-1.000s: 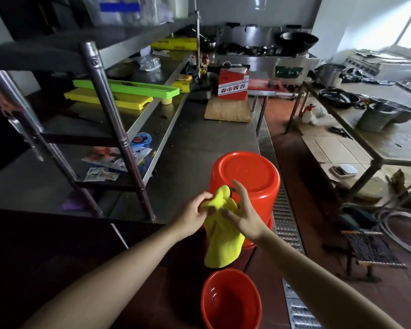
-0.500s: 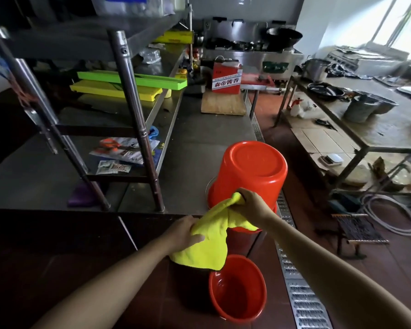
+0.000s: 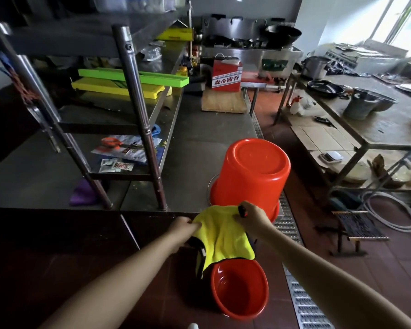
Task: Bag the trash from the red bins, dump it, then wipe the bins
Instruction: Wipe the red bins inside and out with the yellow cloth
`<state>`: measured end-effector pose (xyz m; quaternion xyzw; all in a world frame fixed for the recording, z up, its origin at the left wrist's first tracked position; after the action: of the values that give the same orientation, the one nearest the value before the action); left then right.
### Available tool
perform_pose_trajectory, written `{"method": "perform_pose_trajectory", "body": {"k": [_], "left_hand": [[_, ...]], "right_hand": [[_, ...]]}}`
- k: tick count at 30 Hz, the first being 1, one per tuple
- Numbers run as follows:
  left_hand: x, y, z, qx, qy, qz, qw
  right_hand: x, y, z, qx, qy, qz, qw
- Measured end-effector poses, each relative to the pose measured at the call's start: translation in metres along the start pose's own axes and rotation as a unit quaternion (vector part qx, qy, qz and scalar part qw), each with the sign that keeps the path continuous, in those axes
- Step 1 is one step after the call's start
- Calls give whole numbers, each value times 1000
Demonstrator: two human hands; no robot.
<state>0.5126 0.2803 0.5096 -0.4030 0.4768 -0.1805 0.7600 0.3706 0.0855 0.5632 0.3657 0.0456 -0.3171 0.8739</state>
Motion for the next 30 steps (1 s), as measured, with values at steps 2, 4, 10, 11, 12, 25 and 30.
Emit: {"method": "perform_pose_trajectory", "body": {"k": [2, 4, 10, 11, 12, 25, 30], "left_hand": [[0, -5, -12, -115, 34, 15, 993], [2, -10, -18, -190, 46, 27, 980], [2, -21, -27, -306, 38, 27, 951], [1, -21, -28, -320, 43, 27, 946], [0, -20, -29, -332, 44, 31, 942], [12, -26, -12, 322, -111, -107, 934], [36, -17, -7, 500, -49, -122, 856]], "right_hand": [[-2, 12, -21, 9, 26, 29, 999], [-2, 20, -36, 17, 41, 49, 998], [4, 21, -58, 125, 124, 51, 983], [6, 20, -60, 117, 146, 54, 981], [9, 18, -62, 87, 167, 55, 981], [54, -8, -60, -16, 211, 108, 971], [73, -12, -60, -42, 245, 121, 961]]}}
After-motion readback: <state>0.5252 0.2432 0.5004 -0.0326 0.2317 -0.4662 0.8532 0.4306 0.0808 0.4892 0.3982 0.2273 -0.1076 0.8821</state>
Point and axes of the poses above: each hand's wrist, its own x-axis towards the middle knuckle, its own z-axis out of the back of the hand, y = z × x, the point moved 6 cm from there along x, towards the middle knuckle, and after that the axes turned 13 degrees about y, right-handed, at the moved point
